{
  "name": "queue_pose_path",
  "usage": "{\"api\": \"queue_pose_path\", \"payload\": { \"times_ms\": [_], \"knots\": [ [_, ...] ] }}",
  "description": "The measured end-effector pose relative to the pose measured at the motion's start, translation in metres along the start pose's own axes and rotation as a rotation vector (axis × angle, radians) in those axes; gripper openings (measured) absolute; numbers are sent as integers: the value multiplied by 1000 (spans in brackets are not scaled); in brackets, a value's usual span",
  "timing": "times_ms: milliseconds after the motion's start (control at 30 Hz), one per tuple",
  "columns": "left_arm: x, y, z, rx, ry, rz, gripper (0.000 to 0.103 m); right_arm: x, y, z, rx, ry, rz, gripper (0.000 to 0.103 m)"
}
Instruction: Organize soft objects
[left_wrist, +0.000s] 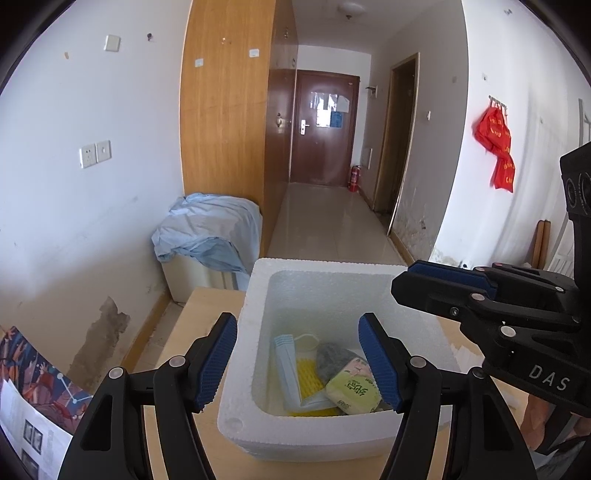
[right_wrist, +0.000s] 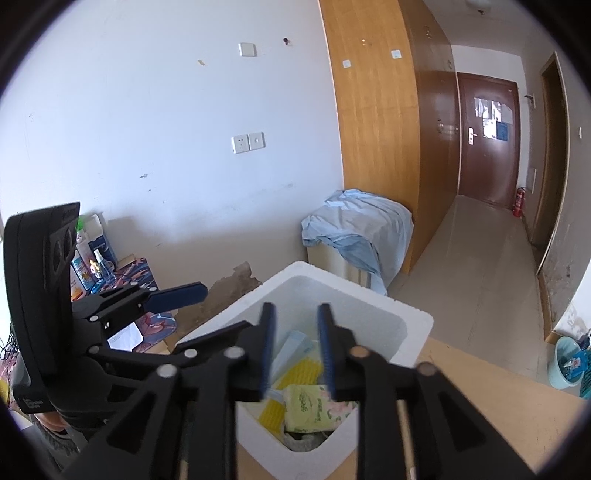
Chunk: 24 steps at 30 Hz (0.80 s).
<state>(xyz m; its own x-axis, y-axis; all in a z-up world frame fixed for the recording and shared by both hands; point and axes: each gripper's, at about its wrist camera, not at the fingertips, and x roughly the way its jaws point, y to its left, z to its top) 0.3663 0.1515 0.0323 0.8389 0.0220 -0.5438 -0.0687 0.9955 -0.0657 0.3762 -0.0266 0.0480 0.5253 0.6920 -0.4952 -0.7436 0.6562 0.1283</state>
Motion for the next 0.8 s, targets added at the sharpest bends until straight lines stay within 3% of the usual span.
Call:
{"api": "queue_pose_path", "payload": {
  "times_ms": [467, 800],
  "knots": [
    [-34, -15, -17, 26, -28, -25, 69, -43, 6, -11, -10, -13, -93, 56],
    [-73, -47, -47, 81, -42, -84, 69, -94, -7, -53, 55, -2, -184, 60]
  ]
}}
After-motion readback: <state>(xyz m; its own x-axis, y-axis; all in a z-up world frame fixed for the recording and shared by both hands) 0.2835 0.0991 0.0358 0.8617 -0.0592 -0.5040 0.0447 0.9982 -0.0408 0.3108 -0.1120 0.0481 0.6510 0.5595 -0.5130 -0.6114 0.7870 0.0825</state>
